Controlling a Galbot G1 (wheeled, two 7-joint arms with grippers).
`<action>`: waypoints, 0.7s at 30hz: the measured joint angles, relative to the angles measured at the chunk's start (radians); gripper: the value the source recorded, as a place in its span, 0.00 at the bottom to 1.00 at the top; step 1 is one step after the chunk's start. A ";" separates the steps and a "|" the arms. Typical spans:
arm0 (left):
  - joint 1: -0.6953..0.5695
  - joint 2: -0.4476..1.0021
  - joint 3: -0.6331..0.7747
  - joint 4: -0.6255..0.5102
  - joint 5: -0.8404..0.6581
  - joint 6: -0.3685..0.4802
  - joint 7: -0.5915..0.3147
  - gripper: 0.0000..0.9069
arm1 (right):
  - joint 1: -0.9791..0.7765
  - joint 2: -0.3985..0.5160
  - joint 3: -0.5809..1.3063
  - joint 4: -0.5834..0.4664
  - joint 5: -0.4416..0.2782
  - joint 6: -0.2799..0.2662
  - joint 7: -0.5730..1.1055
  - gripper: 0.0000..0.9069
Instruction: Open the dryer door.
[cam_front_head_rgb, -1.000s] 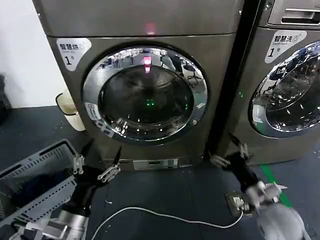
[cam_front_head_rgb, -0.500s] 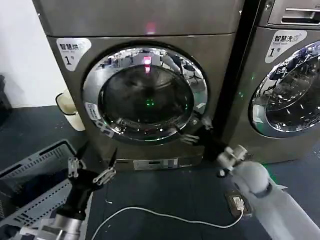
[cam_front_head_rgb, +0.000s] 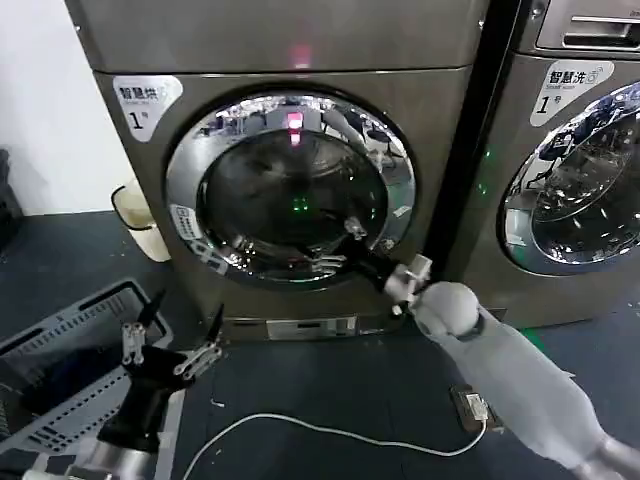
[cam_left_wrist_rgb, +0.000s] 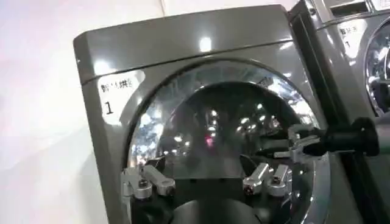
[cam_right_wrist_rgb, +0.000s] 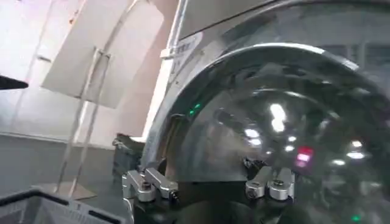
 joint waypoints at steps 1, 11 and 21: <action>0.002 -0.002 0.000 -0.001 0.001 -0.001 0.001 1.00 | 0.011 0.009 -0.011 -0.010 0.003 0.000 -0.004 1.00; 0.029 -0.003 -0.020 -0.005 0.004 -0.016 0.001 1.00 | 0.115 0.105 -0.111 -0.117 0.002 0.014 -0.027 1.00; 0.070 -0.011 -0.060 -0.021 0.009 -0.038 0.000 1.00 | 0.197 0.206 -0.179 -0.268 -0.006 0.045 -0.064 1.00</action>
